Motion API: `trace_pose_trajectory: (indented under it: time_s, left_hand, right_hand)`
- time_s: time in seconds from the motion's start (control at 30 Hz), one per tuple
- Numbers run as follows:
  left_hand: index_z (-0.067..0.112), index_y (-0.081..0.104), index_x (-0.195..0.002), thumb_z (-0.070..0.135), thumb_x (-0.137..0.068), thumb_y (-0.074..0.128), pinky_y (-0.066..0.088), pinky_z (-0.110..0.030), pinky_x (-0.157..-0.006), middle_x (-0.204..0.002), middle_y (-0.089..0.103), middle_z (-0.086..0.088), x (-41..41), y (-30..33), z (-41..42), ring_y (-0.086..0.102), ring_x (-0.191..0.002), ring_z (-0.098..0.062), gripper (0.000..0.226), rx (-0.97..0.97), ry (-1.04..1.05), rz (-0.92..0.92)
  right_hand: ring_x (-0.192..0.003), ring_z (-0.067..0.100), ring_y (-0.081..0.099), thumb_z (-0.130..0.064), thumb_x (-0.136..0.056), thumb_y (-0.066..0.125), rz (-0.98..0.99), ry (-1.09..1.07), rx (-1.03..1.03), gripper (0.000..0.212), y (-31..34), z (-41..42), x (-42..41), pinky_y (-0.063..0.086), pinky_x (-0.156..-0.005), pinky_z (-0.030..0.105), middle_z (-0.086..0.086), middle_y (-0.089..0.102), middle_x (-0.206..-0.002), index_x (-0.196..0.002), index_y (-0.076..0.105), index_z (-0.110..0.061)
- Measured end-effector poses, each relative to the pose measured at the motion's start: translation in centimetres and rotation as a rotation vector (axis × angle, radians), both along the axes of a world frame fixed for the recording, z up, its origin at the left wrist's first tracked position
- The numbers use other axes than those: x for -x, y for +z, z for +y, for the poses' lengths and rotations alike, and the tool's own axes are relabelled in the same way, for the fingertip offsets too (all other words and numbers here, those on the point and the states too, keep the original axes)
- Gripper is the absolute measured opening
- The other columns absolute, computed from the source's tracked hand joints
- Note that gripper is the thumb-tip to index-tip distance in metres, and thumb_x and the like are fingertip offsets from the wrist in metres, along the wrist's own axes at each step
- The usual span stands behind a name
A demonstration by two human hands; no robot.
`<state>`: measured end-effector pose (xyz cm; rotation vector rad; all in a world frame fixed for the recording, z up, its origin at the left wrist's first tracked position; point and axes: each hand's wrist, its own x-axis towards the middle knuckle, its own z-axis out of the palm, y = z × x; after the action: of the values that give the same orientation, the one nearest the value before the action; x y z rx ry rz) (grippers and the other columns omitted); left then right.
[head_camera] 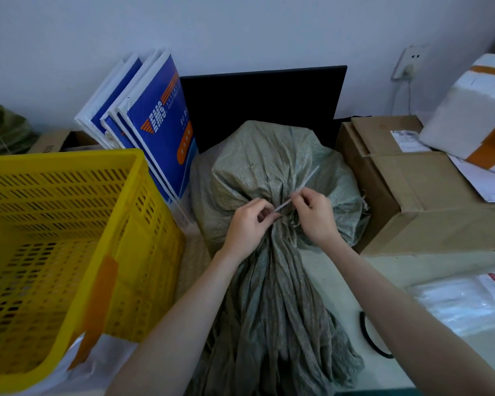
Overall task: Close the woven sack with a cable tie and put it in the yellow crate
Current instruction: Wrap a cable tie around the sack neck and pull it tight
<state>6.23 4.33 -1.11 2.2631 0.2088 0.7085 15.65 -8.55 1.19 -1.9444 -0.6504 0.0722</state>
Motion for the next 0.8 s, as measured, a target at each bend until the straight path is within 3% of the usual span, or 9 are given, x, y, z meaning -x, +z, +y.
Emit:
trace_pose_trajectory:
  time_s: [0.1,0.3,0.47,0.63,0.8]
  left_hand:
    - [0.006,0.065,-0.083,0.015,-0.086,0.070,0.045,-0.014,-0.064,-0.079,0.062,-0.002,0.3,-0.4,-0.2,0.056,-0.069,-0.007,0.011,0.027,0.008,-0.024]
    - [0.009,0.067,-0.085,0.019,-0.087,0.069,0.049,-0.030,-0.070,-0.080,0.064,0.000,0.7,-1.2,0.3,0.057,-0.077,-0.014,0.010,0.006,0.040,-0.015]
    - [0.012,0.068,-0.086,0.028,-0.087,0.065,0.047,-0.037,-0.074,-0.082,0.066,0.003,1.4,-1.9,0.3,0.051,-0.081,-0.015,0.016,-0.013,0.074,-0.009]
    - [0.017,0.068,-0.087,0.025,-0.087,0.066,0.046,-0.043,-0.078,-0.084,0.062,0.012,1.5,-2.6,0.4,0.050,-0.084,-0.015,0.008,-0.016,0.092,0.022]
    - [0.018,0.067,-0.088,0.023,-0.087,0.066,0.046,-0.042,-0.080,-0.085,0.058,0.015,1.6,-2.9,0.5,0.050,-0.086,-0.014,0.004,-0.014,0.102,0.046]
  right_hand:
    - [-0.050,0.013,0.033,-0.018,-0.096,0.048,-0.010,-0.036,-0.044,0.039,-0.1,-0.5,0.0,0.023,-0.047,0.025,0.006,0.037,-0.053,-0.065,0.044,0.006]
    - [-0.045,0.005,0.032,-0.016,-0.096,0.048,-0.013,-0.099,-0.108,0.038,0.1,-1.3,0.1,0.024,-0.044,0.018,0.000,0.034,-0.052,-0.062,0.043,0.000]
    - [-0.048,0.009,0.031,-0.013,-0.096,0.048,-0.011,-0.141,-0.141,0.038,-0.1,-2.0,0.1,0.022,-0.045,0.020,0.005,0.034,-0.052,-0.062,0.043,0.005]
    - [-0.051,0.015,0.032,-0.015,-0.095,0.048,0.007,-0.191,-0.140,0.039,-0.2,-3.0,-0.3,0.022,-0.048,0.026,0.012,0.038,-0.055,-0.066,0.046,0.011]
    - [-0.049,0.016,0.032,-0.017,-0.094,0.049,0.097,-0.244,-0.161,0.036,-0.5,-3.4,-0.8,0.025,-0.052,0.028,0.004,0.038,-0.051,-0.059,0.046,-0.007]
